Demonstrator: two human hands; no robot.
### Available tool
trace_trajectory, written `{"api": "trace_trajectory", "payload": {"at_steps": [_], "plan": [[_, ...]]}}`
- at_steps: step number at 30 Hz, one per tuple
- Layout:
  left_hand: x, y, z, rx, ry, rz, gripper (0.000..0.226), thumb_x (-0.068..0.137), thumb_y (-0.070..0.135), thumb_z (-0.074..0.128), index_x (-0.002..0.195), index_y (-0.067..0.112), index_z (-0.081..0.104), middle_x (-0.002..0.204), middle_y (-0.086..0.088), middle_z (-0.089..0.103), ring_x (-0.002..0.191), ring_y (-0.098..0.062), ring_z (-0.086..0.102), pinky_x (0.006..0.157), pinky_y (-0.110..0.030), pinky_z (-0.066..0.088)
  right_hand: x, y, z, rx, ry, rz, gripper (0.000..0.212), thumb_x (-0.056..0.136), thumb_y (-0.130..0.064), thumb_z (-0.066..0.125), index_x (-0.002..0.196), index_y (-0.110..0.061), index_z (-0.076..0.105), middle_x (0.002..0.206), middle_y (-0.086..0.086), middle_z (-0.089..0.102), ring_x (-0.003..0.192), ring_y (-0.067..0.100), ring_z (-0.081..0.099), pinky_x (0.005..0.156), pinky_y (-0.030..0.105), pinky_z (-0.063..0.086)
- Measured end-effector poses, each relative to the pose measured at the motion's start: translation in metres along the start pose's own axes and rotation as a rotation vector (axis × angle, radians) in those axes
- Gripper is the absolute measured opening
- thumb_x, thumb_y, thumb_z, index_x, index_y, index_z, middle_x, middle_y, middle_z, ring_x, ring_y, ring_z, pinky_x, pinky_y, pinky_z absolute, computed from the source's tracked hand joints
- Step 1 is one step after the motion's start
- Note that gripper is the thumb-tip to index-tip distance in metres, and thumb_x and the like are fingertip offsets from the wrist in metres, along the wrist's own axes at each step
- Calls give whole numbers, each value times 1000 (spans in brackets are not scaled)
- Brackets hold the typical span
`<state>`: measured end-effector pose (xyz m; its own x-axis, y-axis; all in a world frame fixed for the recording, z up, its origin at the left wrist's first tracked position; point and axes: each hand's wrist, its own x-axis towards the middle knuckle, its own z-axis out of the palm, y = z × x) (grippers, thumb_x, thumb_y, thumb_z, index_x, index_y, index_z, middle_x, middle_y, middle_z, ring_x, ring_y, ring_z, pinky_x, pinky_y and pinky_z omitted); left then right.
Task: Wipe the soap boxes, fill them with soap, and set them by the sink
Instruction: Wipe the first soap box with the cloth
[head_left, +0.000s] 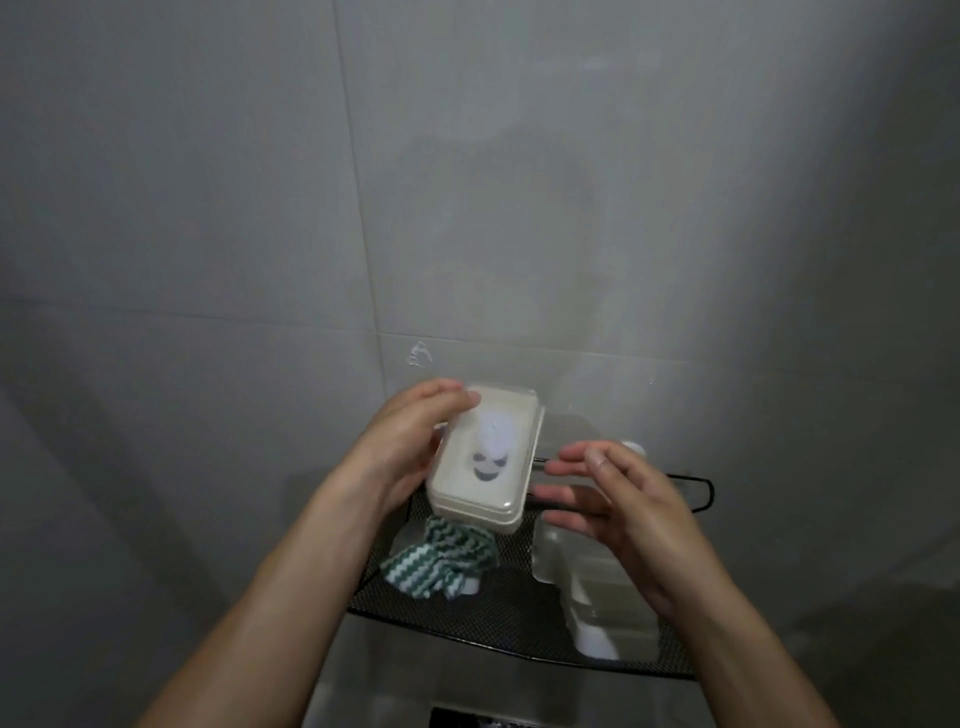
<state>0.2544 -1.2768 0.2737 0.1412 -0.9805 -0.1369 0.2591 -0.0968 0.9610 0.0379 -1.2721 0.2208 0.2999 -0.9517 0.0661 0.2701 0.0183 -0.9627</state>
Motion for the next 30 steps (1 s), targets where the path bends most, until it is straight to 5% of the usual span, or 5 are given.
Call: {"api": "trace_trajectory", "payload": {"at_steps": [3,9,16,21,30], "plan": [[2,3,8,126,-192,16,17,93,10,61,108,8,67,89,-9,69,77,-20,64,73,-30,53,4,0,2,118,-62,118,38,87,-28,64,118,-7,63,113,16,73,101,39,72,74,43,61],[4,12,16,482,-281,145,24,90,24,70,100,5,60,71,-4,66,55,-12,58,49,-19,45,2,0,-6,276,-215,128,61,83,-16,74,140,-17,53,128,23,65,107,44,68,80,51,59],[-3,15,12,785,-257,352,47,81,35,79,123,21,64,115,3,66,96,-8,65,85,-19,51,4,3,-12,326,-55,70,65,78,-6,76,138,-17,53,123,23,68,101,41,71,79,48,60],[-22,-10,0,707,-222,378,94,62,34,93,141,34,42,133,15,53,118,2,55,97,-27,51,7,2,-19,411,90,-9,57,80,-5,71,134,-15,55,119,22,70,98,38,73,77,45,61],[-22,-18,-7,410,-182,384,75,61,7,86,129,9,55,117,-12,68,108,-20,68,95,-32,55,6,5,-26,309,-7,2,78,72,-22,86,142,-20,50,125,23,67,105,39,70,86,50,58]]}}
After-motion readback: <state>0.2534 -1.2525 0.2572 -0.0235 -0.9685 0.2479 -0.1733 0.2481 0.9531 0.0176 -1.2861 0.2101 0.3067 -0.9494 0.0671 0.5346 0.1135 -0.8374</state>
